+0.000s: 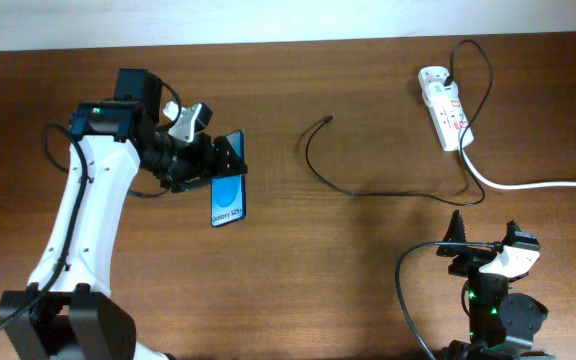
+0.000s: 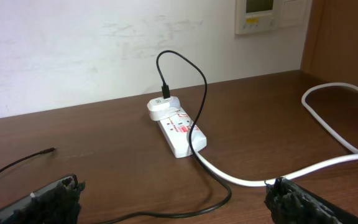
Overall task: Plug charger to phone and switch on socket
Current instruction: 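Lift the phone with the left gripper and tilt it upright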
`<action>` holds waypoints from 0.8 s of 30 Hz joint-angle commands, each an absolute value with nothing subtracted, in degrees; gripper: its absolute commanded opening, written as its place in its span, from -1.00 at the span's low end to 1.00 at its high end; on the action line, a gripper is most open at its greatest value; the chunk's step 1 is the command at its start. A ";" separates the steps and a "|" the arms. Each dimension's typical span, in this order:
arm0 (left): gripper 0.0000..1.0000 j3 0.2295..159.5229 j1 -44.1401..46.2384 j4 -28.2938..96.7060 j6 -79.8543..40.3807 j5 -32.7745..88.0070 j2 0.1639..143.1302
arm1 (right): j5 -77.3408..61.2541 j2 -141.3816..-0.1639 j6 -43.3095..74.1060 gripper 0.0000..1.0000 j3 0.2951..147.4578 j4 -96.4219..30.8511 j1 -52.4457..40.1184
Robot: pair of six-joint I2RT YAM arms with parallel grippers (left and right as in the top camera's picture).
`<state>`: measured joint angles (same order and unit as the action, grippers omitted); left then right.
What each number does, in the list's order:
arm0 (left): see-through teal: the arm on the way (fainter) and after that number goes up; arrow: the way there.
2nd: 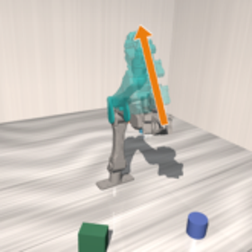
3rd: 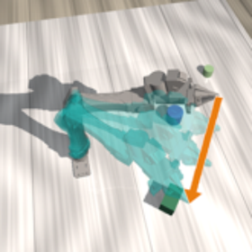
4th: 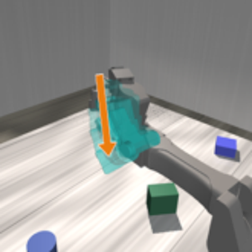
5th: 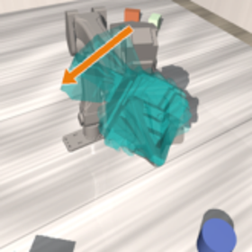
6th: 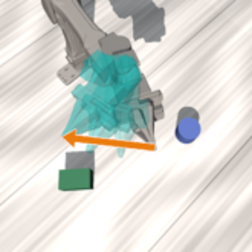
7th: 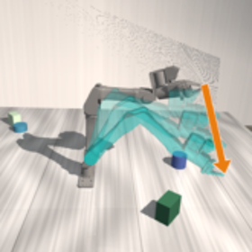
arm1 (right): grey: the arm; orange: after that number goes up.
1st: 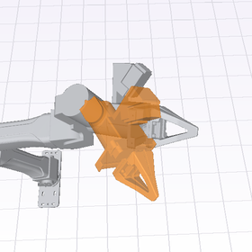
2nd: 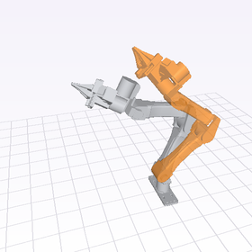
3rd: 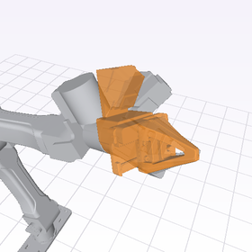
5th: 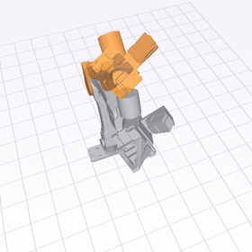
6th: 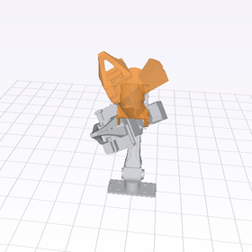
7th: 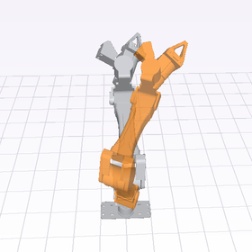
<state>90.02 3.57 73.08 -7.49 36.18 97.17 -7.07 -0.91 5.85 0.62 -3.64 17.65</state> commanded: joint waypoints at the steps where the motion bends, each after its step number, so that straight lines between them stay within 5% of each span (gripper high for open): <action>1: -0.43 91.66 3.38 71.40 -15.05 38.57 95.53 | -6.83 -0.51 5.80 0.97 0.32 -3.97 17.63; 8: -0.47 91.66 3.38 69.65 -29.95 29.98 95.55 | -6.83 -0.51 5.80 0.97 0.32 -3.97 17.63; 24: -0.46 91.66 3.38 68.18 -33.87 23.53 95.55 | -6.83 -0.51 5.80 0.97 0.32 -3.97 17.63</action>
<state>90.02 3.57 68.16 -33.28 23.49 97.17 -7.09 -0.91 5.82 0.62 -3.64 17.65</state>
